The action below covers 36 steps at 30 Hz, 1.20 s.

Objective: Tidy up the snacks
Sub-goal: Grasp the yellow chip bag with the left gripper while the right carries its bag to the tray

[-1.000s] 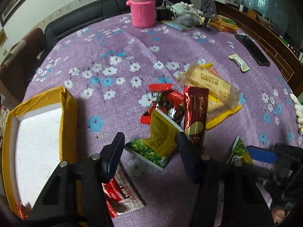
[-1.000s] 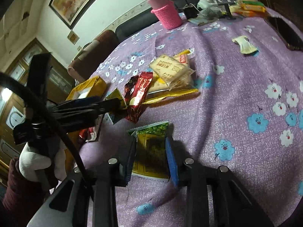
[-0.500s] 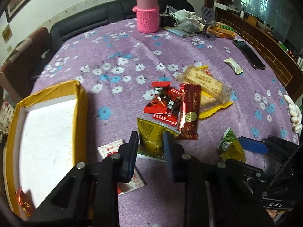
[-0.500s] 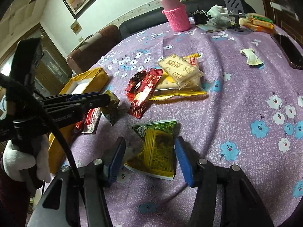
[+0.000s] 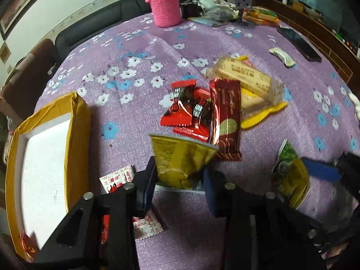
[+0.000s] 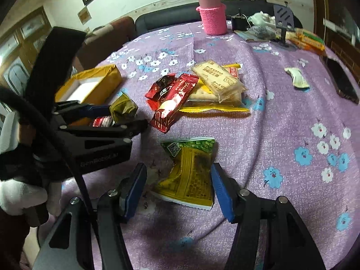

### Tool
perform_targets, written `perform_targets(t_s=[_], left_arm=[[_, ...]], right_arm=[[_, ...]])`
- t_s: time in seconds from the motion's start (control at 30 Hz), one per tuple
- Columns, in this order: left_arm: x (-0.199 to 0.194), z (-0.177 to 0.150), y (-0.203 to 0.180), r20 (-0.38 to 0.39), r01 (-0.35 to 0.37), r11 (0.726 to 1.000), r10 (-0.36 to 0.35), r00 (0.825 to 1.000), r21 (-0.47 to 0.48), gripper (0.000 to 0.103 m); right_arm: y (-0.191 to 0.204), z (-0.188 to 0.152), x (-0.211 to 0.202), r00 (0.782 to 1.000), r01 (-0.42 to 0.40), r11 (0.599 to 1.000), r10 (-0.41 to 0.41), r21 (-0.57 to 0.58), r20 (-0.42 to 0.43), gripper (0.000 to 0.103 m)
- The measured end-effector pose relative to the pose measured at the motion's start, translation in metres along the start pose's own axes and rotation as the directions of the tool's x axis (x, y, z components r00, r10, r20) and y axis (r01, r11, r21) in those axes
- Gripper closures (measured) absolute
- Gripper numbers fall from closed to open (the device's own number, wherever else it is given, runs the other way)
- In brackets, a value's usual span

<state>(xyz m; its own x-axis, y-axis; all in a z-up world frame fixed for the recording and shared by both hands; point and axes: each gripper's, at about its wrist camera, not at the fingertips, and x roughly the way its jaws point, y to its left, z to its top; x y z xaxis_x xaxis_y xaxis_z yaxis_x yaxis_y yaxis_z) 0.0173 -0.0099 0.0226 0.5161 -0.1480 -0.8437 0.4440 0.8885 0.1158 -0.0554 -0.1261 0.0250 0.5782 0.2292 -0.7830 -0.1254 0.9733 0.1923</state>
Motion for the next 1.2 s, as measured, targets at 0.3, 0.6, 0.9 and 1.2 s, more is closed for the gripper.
perform_targets(t_s=[0.3, 0.6, 0.9, 1.2], left_arm=[[-0.042, -0.015, 0.012, 0.089, 0.066, 0.994, -0.058, 0.994, -0.09, 0.069], [-0.093, -0.024, 0.029, 0.207, 0.155, 0.98, -0.128, 0.97, -0.121, 0.069], [-0.136, -0.067, 0.116, 0.278, 0.131, 0.955, -0.054, 0.959, -0.265, 0.068], [-0.139, -0.113, 0.214, 0.242, 0.038, 0.891, 0.082, 0.967, -0.453, 0.068]], right_arm=[[-0.02, -0.007, -0.015, 0.997, -0.073, 0.992, 0.072, 0.105, 0.008, 0.074], [-0.028, 0.007, -0.043, 0.996, -0.089, 0.98, 0.083, 0.176, 0.041, 0.074], [0.078, 0.034, -0.061, 0.961, -0.274, 0.962, 0.275, -0.01, 0.037, 0.074], [0.129, 0.047, -0.028, 0.957, -0.29, 0.956, 0.289, -0.046, -0.034, 0.074]])
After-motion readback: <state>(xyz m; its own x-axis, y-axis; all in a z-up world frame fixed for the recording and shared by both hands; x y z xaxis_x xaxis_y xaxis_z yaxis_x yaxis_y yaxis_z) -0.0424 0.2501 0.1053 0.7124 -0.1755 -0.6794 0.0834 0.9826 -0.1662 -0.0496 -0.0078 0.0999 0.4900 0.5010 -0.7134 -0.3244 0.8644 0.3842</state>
